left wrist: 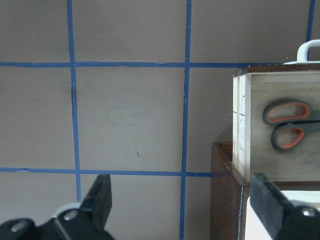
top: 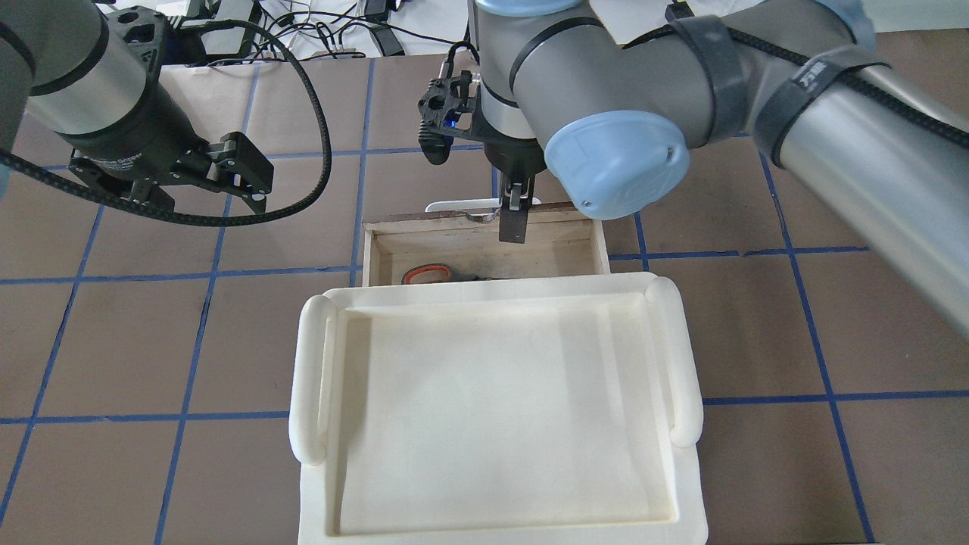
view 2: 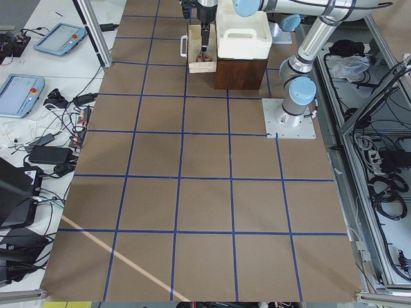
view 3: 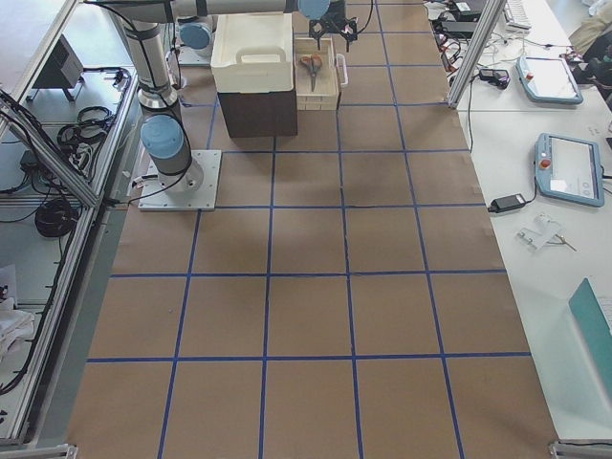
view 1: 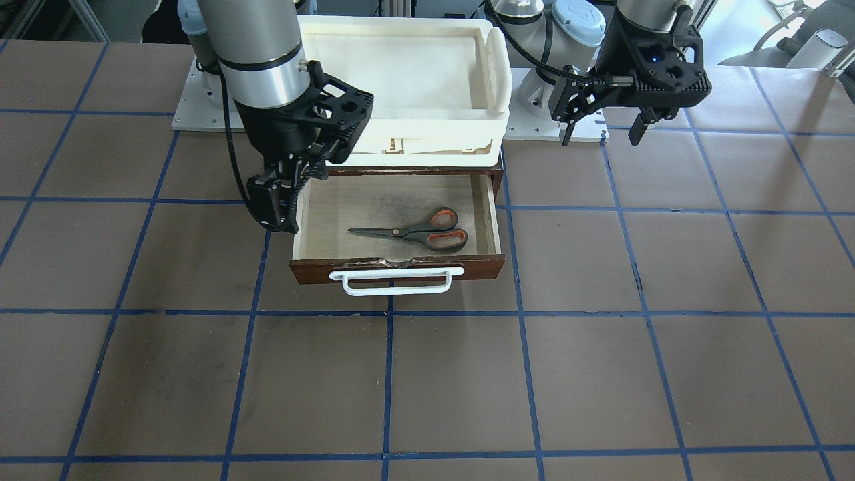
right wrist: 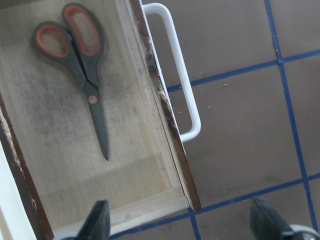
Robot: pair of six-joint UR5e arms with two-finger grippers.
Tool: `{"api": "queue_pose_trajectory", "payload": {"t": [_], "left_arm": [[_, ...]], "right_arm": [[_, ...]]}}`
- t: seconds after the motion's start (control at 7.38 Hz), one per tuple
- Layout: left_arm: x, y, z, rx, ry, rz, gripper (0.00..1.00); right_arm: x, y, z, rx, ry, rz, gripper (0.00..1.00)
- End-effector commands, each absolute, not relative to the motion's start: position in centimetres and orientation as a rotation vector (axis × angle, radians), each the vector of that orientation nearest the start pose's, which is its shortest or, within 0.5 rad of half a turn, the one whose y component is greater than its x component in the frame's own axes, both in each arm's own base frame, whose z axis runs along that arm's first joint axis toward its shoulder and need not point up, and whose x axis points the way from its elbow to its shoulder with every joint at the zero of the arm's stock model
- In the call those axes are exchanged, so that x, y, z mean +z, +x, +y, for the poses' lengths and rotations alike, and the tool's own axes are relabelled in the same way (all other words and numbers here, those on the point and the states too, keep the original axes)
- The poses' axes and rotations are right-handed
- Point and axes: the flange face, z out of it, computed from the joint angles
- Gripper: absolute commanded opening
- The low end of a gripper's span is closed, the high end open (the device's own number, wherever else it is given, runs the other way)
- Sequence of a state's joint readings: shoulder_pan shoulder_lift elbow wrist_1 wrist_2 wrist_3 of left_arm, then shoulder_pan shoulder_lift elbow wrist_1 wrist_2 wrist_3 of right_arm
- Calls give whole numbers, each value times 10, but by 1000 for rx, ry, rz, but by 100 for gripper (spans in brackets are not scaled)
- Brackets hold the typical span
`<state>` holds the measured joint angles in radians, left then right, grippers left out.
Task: Put scissors in drawer and close it
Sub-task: 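Raise the right gripper away while the left gripper moves toward the drawer handle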
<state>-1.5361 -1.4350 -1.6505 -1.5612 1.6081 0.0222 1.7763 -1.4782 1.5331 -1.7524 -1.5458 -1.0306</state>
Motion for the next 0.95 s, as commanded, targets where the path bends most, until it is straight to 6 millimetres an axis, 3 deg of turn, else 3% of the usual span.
{"api": "queue_pose_trajectory", "payload": {"t": [0.0,0.14,0.41,0.81], "left_arm": [[500,-114,-462,-101,-23,3110,100],[497,-116,-473,-125,-35,3105,100],[482,-125,-497,-142,-94,3114,100],[456,-173,-532,-152,-160,3123,100]], "right_arm": [[504,184,-494,-169,-1471,2790,100],[512,173,-492,-197,-1316,2868,100],[523,167,-486,-226,-766,3048,100],[533,165,-480,-264,-211,3142,100]]}}
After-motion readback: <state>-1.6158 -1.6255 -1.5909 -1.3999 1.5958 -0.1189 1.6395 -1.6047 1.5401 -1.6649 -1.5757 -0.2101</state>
